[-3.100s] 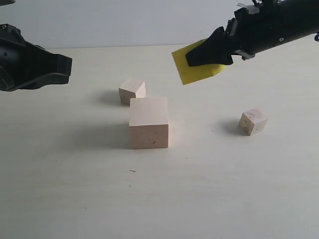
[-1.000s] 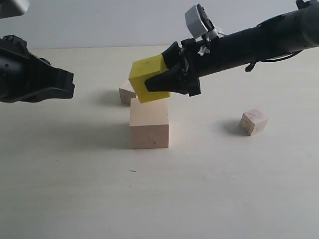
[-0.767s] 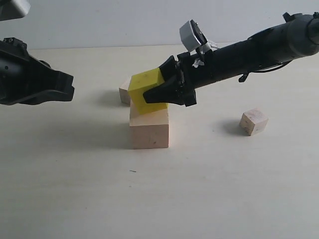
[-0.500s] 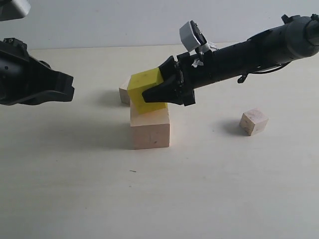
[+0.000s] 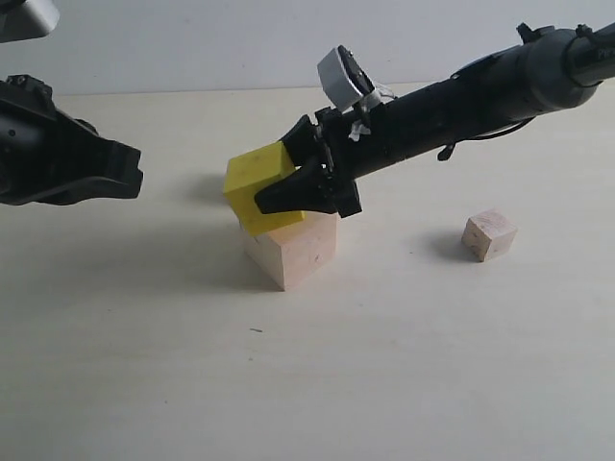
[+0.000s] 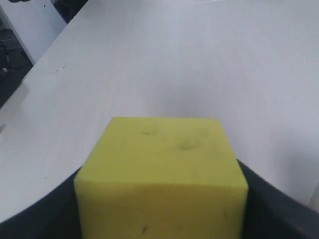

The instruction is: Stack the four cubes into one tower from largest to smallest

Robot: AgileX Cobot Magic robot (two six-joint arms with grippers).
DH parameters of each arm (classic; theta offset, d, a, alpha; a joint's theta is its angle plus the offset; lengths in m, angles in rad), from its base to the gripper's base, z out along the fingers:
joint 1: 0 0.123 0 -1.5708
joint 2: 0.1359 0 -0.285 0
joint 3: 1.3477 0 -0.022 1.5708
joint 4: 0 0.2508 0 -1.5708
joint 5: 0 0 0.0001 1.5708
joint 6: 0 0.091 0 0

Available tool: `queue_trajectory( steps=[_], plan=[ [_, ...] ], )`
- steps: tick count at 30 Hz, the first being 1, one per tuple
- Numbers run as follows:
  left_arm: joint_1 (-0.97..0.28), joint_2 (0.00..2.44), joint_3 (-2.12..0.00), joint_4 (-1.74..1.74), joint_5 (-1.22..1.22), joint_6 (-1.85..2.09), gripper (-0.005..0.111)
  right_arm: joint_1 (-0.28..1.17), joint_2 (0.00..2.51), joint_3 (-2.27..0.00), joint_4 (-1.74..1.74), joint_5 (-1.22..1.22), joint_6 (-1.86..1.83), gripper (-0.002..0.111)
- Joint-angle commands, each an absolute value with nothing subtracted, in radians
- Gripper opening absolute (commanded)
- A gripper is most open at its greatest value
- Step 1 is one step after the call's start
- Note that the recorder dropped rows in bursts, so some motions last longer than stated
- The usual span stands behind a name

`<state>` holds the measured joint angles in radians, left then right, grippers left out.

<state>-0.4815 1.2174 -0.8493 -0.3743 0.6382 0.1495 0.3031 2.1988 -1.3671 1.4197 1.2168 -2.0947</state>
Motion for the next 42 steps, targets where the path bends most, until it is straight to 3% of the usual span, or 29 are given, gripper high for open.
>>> queue_trajectory(
  steps=[1,25,42],
  plan=[
    [-0.478,1.212,-0.843,-0.373,0.655,0.157,0.000,0.301,2.201,-1.376,1.414,1.221,-2.117,0.000],
    [-0.478,1.212,-0.843,-0.429,0.633,0.157,0.000,0.185,2.199,-1.376,1.483,1.221,-2.071,0.000],
    [-0.595,1.468,-0.768,-0.557,0.318,0.176,0.000,0.052,2.196,-1.384,1.464,1.221,-2.094,0.000]
  ],
)
